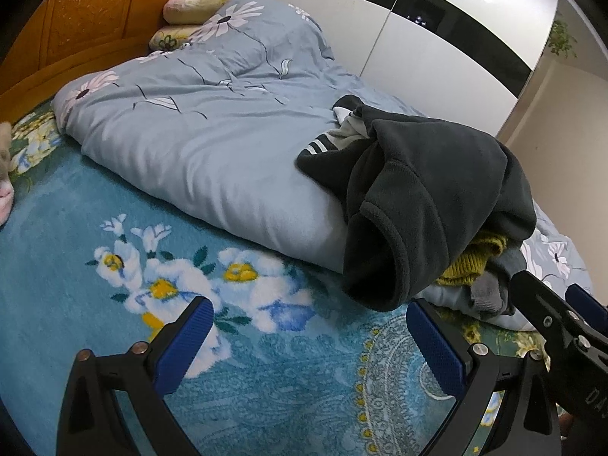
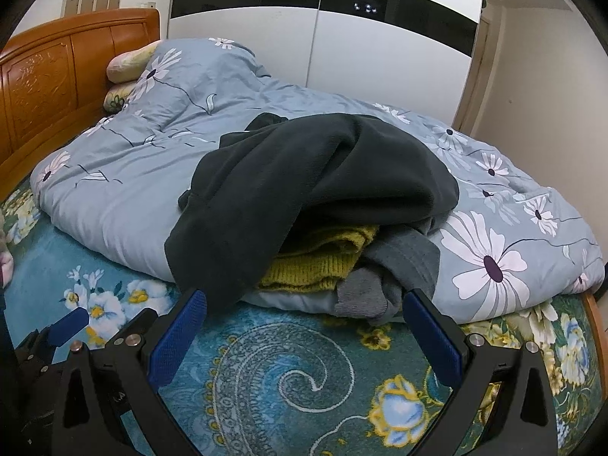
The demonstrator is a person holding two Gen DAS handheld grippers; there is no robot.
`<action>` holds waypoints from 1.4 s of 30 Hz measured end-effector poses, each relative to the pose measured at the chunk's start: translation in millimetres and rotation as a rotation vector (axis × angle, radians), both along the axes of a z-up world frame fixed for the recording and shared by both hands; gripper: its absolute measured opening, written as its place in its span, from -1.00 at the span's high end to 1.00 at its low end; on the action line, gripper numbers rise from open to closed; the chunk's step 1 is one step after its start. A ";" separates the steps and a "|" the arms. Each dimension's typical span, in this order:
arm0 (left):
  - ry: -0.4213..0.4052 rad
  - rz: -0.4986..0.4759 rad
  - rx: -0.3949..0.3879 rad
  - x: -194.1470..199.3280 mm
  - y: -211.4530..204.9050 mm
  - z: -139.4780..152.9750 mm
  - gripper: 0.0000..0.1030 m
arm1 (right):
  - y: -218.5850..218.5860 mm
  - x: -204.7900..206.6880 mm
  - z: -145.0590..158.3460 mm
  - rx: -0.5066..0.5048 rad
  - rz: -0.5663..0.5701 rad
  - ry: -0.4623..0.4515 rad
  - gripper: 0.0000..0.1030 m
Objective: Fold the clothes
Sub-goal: 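Reach the right tool toward the black fleece jacket on the clothes pile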
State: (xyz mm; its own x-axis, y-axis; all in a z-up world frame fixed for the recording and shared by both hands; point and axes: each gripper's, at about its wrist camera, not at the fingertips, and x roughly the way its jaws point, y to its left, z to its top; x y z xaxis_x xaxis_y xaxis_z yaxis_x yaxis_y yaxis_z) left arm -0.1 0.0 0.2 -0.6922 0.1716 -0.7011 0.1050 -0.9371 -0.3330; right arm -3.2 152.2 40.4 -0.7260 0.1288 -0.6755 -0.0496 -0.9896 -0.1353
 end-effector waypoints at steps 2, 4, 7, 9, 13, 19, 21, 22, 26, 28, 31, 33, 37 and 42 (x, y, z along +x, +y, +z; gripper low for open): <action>-0.005 -0.002 0.002 -0.3 0.1 0.6 -1.00 | -0.7 -0.3 -0.6 -0.001 -0.002 -0.002 -1.00; -0.010 -0.003 0.005 -0.5 0.2 1.1 -1.00 | -0.9 -0.5 -1.2 -0.004 -0.006 -0.004 -1.00; -0.018 -0.006 0.008 -0.9 0.3 1.9 -1.00 | -0.8 -0.5 -2.1 -0.010 -0.012 -0.004 -1.00; -0.010 -0.003 0.000 -1.5 1.4 2.1 -1.00 | -0.9 -0.5 -2.8 -0.013 -0.015 -0.003 -1.00; 0.001 -0.001 -0.001 -0.6 -3.7 -1.4 -1.00 | -1.6 -0.8 -3.1 -0.015 -0.020 -0.005 -1.00; 0.008 0.007 0.011 -0.3 -9.2 -2.7 -1.00 | -4.9 -2.6 -2.7 -0.020 -0.026 -0.010 -1.00; 0.009 0.011 0.010 -0.4 -9.1 -2.4 -1.00 | -6.6 -3.2 -2.4 -0.019 -0.025 -0.014 -1.00; 0.009 0.013 0.009 -0.5 -9.1 -2.2 -1.00 | -7.6 -3.4 -2.3 -0.018 -0.024 -0.015 -1.00; 0.005 0.052 -0.032 -0.5 -13.4 -0.8 -1.00 | -11.5 -5.8 0.0 -0.005 -0.008 -0.026 -1.00; -0.038 0.121 -0.102 -2.3 -22.4 -4.0 -1.00 | -14.2 -8.6 4.8 0.026 0.013 -0.014 -1.00; -0.065 0.206 -0.058 -2.2 -46.5 -11.2 -1.00 | -21.0 -22.7 15.6 0.066 0.041 0.003 -1.00; -0.091 0.252 -0.026 -2.6 -59.6 -15.5 -1.00 | -28.2 -37.8 15.8 0.067 0.060 -0.013 -1.00; -0.129 0.312 -0.064 -4.1 -72.0 -20.6 -1.00 | -55.9 -72.4 7.3 0.104 0.096 -0.044 -1.00; -0.149 0.378 -0.074 -2.1 -85.5 -20.7 -1.00 | -99.3 -112.2 -16.0 0.161 0.154 -0.096 -0.94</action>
